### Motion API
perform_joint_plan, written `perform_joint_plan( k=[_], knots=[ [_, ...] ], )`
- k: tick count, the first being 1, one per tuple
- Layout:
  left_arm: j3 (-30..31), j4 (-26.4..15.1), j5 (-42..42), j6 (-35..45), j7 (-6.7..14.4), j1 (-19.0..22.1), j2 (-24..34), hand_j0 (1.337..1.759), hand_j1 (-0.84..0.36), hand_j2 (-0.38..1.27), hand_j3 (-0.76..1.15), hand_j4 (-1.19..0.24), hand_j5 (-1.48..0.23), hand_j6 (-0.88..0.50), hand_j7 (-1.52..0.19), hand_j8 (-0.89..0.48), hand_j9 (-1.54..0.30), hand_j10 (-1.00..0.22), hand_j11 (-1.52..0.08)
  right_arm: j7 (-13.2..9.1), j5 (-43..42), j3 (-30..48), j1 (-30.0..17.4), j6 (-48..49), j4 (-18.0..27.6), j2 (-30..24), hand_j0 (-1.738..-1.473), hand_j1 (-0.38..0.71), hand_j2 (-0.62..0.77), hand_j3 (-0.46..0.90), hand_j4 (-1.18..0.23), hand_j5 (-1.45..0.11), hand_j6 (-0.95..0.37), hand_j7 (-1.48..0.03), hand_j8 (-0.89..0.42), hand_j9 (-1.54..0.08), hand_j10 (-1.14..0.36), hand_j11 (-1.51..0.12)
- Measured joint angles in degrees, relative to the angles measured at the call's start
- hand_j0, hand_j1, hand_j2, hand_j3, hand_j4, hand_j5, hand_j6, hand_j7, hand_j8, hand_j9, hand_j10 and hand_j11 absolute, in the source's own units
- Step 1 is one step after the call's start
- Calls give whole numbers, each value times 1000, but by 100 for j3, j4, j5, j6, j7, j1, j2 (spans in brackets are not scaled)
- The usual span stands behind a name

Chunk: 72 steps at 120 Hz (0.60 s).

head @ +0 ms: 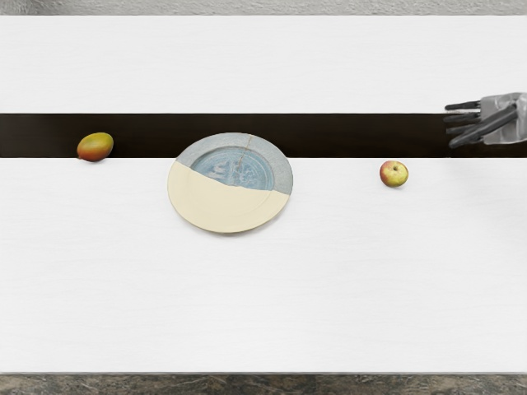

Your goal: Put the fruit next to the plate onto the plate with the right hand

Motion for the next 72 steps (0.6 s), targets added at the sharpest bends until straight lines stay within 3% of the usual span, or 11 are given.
perform_joint_plan(
  k=[20, 40, 72],
  knots=[
    [0, 0, 0, 0, 1, 0, 0, 1658, 349, 0, 0, 0, 0, 0, 0, 0, 0, 0, 0, 0, -99, -12, 95, 0, 43, -5, -1658, -349, -1, 0, 0, 0, 1, 0, 1, 0, 1, 0],
    [0, 0, 0, 0, -3, 0, 0, 1658, 349, 0, 0, 0, 0, -1, 0, 0, 0, 0, 0, 0, -1122, -103, 443, 0, 57, 289, -1658, -349, 0, 0, 0, 0, 2, 0, 1, 0, 1, 0],
    [0, 3, 0, 0, 0, 8, 0, 1658, 349, 0, 0, 0, 0, -1, 0, -1, 0, 0, 0, 0, -2239, -1360, 1083, -1, 59, 1042, -1658, -349, 0, 0, -1, 0, 0, 0, 0, 0, 0, 0]
  ],
)
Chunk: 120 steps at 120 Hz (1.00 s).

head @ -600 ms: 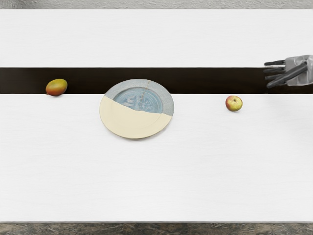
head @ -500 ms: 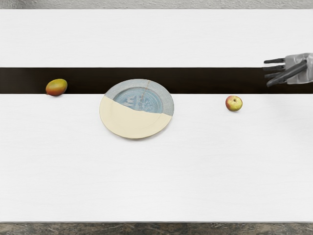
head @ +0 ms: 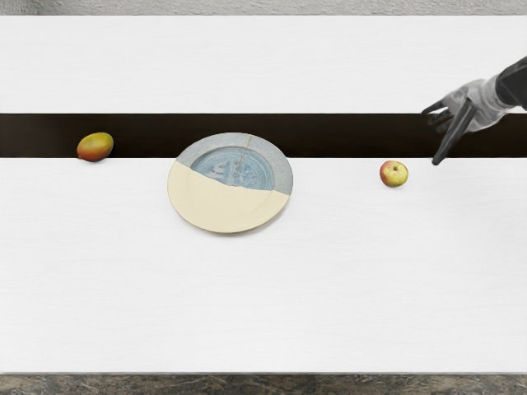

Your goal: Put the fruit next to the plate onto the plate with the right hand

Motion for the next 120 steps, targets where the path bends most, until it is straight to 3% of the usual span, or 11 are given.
perform_joint_plan(
  k=[28, 48, 72, 76, 91, 109, 120],
  knots=[
    [-1, 0, 0, 0, -1, 1, 0, 1658, 349, 0, 0, 0, 0, -1, 0, -1, 0, 0, 0, 0, -898, -1955, 863, -1, -10, 1093, -1658, -349, 0, 0, -1, 0, -1, 0, -1, 0, -1, 0],
    [0, 3, 0, 0, 1, 1, 0, 1658, 349, 0, 0, 0, 0, 0, 0, 0, 0, 0, 0, 0, -1457, -2668, 817, -69, -9, 1792, -1658, -349, 0, 0, -1, 0, -2, 0, -1, 0, -1, 0],
    [1, 2, 0, 0, -2, 1, 0, 1658, 349, 0, 0, 0, 0, -1, 0, 0, 0, 0, 0, 0, -1530, -2568, 444, -974, 307, 2051, -1658, -349, 0, 0, -1, 0, -2, 0, -2, 0, -1, 0],
    [1, 3, 0, 0, -2, 1, 0, 1658, 349, 0, 0, 0, 0, 0, 0, 0, 0, 0, 0, 0, -1531, -2522, 390, -1252, 554, 1980, -1658, -349, 0, 0, -1, 0, -2, 0, -2, 0, -1, 0],
    [1, 2, 0, 0, -3, 1, 0, 1658, 349, 0, 0, 0, 0, -1, 0, -1, 0, 0, 0, 0, -1670, -2444, 422, -2665, 2225, 1214, -1658, -345, 0, 0, -6, -5, -7, -5, -6, -5, -5, -5],
    [0, 1, 0, 0, -2, 1, 0, 1658, 349, 0, 0, 0, 0, -1, 0, -1, 0, 0, 0, 0, -1964, -2409, 446, -4007, 3618, 627, -1658, -347, 0, 0, -4, -3, -5, -2, -4, -3, -3, -3],
    [0, 0, 0, 0, 0, 1, 0, 1658, 349, 0, 0, 0, 0, -1, 0, -1, 0, 0, 0, 0, -2221, -2401, 435, -4601, 4129, 405, -1658, -348, 1, 0, -3, -2, -4, -2, -4, -2, -3, -2]
  ],
)
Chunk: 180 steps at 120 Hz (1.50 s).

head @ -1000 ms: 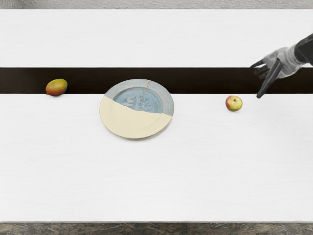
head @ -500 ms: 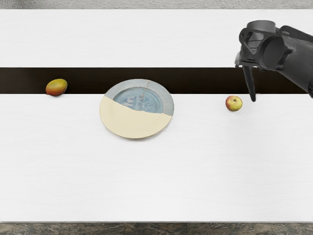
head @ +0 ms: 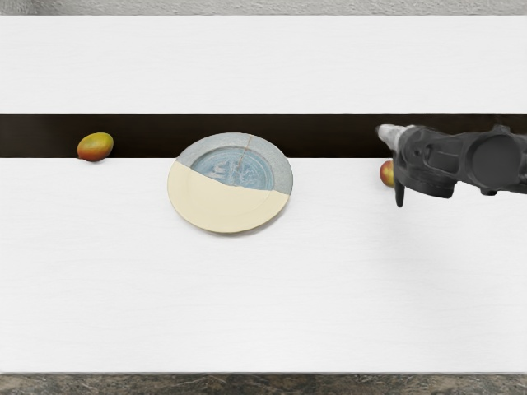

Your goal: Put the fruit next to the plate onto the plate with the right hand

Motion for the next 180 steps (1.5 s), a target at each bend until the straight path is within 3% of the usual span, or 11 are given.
perform_joint_plan(
  k=[33, 64, 85, 180],
  knots=[
    [0, 0, 0, 0, -1, 0, 0, 1658, 349, 0, 0, 0, 0, -1, 0, 0, 0, 0, 0, 0, -437, -31, -212, -901, 354, -123, -1658, -300, -7, 0, -43, -54, -44, -54, -44, -54, -43, -54],
    [0, -2, 0, 0, 0, 0, 0, 1658, 349, 0, 0, 0, 0, -1, 0, 0, 0, 0, 0, 0, -474, -43, -344, -995, 377, -158, -1658, -93, -41, 0, -216, -279, -218, -279, -217, -279, -216, -279],
    [0, -2, 0, 0, 1, 5, 0, 1658, 349, 0, 0, 0, 0, 0, 0, 0, 0, 0, 0, 0, -593, -40, -420, -1118, 366, -154, -1658, -9, -55, 0, -286, -370, -287, -369, -286, -370, -286, -370],
    [0, -2, 0, 0, 0, 9, 0, 1658, 349, 0, 0, 0, 0, -1, 0, 0, 0, 0, 0, 0, -832, 4, -645, -1231, 320, -84, -1658, 200, -88, 0, -465, -592, -460, -597, -446, -597, -462, -597]
  ],
)
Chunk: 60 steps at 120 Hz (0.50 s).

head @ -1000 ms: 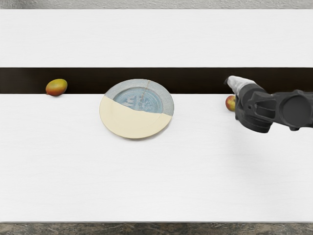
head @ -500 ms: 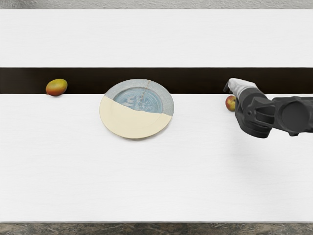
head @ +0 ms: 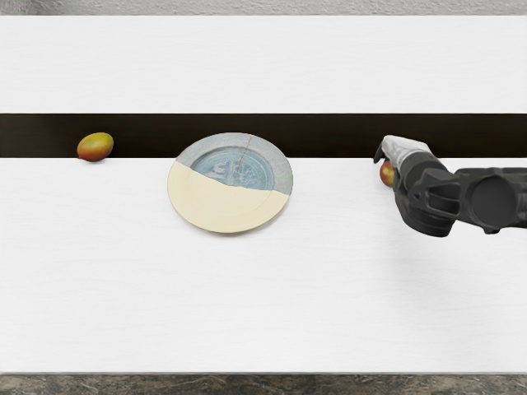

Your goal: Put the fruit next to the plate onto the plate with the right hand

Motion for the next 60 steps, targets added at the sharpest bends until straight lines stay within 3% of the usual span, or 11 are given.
perform_joint_plan(
  k=[28, 60],
  knots=[
    [-1, 0, 0, 0, 0, 0, 0, 1658, 349, 0, 0, 0, 0, 0, 0, 0, 0, 0, 0, -4, -121, 8, -64, -21, -12, 3, -1650, 221, -108, -4, -549, -614, -460, -658, -440, -635, -538, -635],
    [-1, 0, 0, 0, -2, 0, 0, 1658, 349, 0, 0, 0, 0, 0, 0, 0, 0, 0, 0, -14, -131, 10, -86, -2, -11, 6, -1639, 248, -105, -2, -617, -756, -385, -773, -361, -781, -589, -781]
  ],
)
